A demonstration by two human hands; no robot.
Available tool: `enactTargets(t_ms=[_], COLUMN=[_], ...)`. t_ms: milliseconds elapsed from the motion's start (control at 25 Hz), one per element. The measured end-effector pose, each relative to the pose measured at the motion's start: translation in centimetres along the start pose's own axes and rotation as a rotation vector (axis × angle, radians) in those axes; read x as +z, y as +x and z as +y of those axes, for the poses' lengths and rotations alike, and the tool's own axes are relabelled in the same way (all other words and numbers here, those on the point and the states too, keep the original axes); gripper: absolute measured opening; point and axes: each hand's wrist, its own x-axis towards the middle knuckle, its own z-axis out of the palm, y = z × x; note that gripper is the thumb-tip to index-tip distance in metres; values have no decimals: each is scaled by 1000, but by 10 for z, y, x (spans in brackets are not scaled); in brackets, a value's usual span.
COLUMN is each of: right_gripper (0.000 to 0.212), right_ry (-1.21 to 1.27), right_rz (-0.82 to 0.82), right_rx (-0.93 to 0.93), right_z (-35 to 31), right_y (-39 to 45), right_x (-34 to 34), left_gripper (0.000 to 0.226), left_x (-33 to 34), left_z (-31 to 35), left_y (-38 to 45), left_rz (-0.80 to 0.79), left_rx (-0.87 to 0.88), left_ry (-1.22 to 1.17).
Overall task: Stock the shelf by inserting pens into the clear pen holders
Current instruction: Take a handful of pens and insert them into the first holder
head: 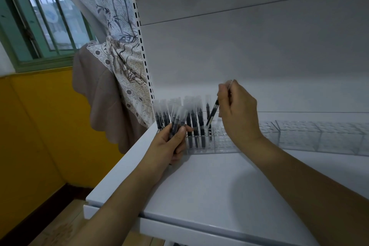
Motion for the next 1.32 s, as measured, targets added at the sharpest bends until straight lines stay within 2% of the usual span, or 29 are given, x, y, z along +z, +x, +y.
enactTargets(t_ms=[200, 320, 400, 520, 600, 680, 800, 920, 1000, 1120, 1200, 1240, 1320], right_gripper=[33, 35, 38, 50, 48, 48, 47, 34, 26, 20, 22, 23, 23], right_ry=[-97, -332, -483, -583, -471, -388, -403, -176, 42, 357, 320, 255, 101], right_rz=[-131, -346, -425, -270, -127, -121, -301, -451, -393, -46, 134, 150, 82], right_rx=[-31, -66, -48, 10, 45, -2, -57, -47, 9, 203, 206, 182, 118], right_z=[10, 16, 18, 11, -1, -14, -25, -24, -26, -24, -14, -9, 0], right_y=[3, 0, -1, 2, 2, 0, -7, -12, -13, -1, 7, 8, 4], right_x=[2, 8, 11, 5, 0, 0, 9, 17, 15, 1, -7, -8, -5], left_gripper=[38, 33, 31, 31, 32, 32, 33, 28, 29, 33, 33, 31, 26], left_x=[0, 0, 0, 1, 1, 2, 6, 8, 8, 7, 4, 3, 2], left_z=[1, 3, 3, 3, 3, 3, 3, 5, 5, 3, -2, -3, -5], left_y=[1, 1, 1, -1, -2, -3, -2, -3, -4, -3, 0, 1, 2], left_rz=[-19, -22, -23, -22, -9, 6, -7, -71, -81, -38, -19, -20, -22], left_rx=[-54, -73, -69, -19, 33, 69, 87, 116, 111, 75, 85, 88, 72], left_ry=[-66, -77, -69, -68, -53, -28, -15, -5, -7, 46, 143, 173, 178])
